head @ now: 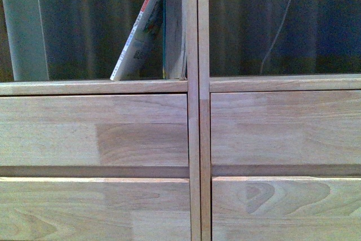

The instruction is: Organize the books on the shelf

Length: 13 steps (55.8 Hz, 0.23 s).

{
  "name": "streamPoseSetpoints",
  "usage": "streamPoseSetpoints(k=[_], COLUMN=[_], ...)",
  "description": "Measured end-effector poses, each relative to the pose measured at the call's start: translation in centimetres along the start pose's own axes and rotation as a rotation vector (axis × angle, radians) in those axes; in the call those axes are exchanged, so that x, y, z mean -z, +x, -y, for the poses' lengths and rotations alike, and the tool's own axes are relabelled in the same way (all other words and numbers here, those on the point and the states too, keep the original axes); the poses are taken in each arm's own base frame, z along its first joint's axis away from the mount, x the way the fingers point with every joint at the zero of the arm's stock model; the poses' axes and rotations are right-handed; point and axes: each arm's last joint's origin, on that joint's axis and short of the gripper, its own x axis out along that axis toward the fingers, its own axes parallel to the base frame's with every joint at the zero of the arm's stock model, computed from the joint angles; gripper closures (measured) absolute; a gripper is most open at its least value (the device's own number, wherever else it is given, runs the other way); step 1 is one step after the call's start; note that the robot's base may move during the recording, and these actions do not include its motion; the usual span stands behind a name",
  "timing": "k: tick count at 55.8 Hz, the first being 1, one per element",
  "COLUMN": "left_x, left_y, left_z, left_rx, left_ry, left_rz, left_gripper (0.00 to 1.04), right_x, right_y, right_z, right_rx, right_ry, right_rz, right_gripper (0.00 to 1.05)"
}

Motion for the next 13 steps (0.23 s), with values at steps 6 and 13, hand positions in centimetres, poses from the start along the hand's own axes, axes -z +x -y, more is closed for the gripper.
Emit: streamPoseSetpoints(k=[6, 13], left_x=[0.00, 0.00], left_y=[0.00, 0.00], left_z=[0.00, 0.00], left_rx=[0.000, 0.000], left_ry=[0.000, 0.000], left_rz=[0.000, 0.000], left_gripper=[0.07, 0.07], right_x=[0.00, 0.00], right_y=[0.00, 0.00], right_z=[0.00, 0.00], right_rx=[0.000, 0.000], right_ry=[0.000, 0.000], right_rz=[0.000, 0.000], right_gripper=[0.07, 0.07])
